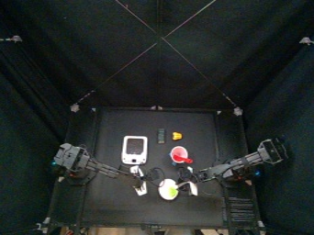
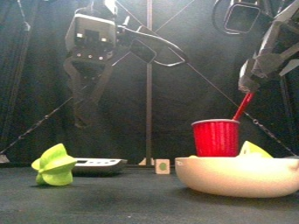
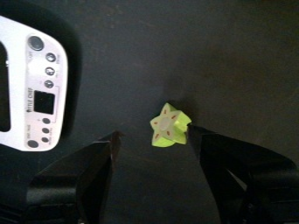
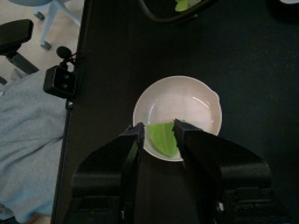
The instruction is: Grab starfruit bottom
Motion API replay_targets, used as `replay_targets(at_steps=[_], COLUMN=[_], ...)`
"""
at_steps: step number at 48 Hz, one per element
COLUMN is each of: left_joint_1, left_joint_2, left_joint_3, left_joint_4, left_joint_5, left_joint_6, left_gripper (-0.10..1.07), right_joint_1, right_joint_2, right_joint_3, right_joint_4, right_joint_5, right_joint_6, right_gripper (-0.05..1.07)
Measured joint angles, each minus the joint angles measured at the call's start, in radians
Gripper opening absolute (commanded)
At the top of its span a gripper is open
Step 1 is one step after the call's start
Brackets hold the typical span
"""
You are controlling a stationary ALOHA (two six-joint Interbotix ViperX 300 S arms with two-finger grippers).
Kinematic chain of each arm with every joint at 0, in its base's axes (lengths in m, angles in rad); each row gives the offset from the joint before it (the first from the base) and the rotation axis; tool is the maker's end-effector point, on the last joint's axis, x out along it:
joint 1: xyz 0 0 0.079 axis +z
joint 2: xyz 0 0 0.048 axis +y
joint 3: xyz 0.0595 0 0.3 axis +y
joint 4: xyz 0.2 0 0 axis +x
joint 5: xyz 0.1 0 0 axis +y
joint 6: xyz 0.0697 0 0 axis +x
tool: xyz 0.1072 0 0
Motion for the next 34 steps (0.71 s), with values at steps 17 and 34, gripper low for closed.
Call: replay_targets(at_steps=[17,34], left_joint_1=[-0.060,-0.140], left_joint_2=[-0.097,-0.078], left_joint_3=[0.167,0.206], left_joint_4=[0.121,0.163], left_joint_5=[-0.103,-0.166], left_joint_6=[-0.456,-0.779], left_gripper=[0.95,0.95], right_joint_1=[-0.005,-0.038], right_joint_2=[-0.006,-0.067], right_joint_3=[0.002,0.003], right_joint_4=[-0.035,-0.089], right_joint_5=[0.011,0.026], right_joint_6=[0.002,0.002], right_gripper=[0.74,0.74])
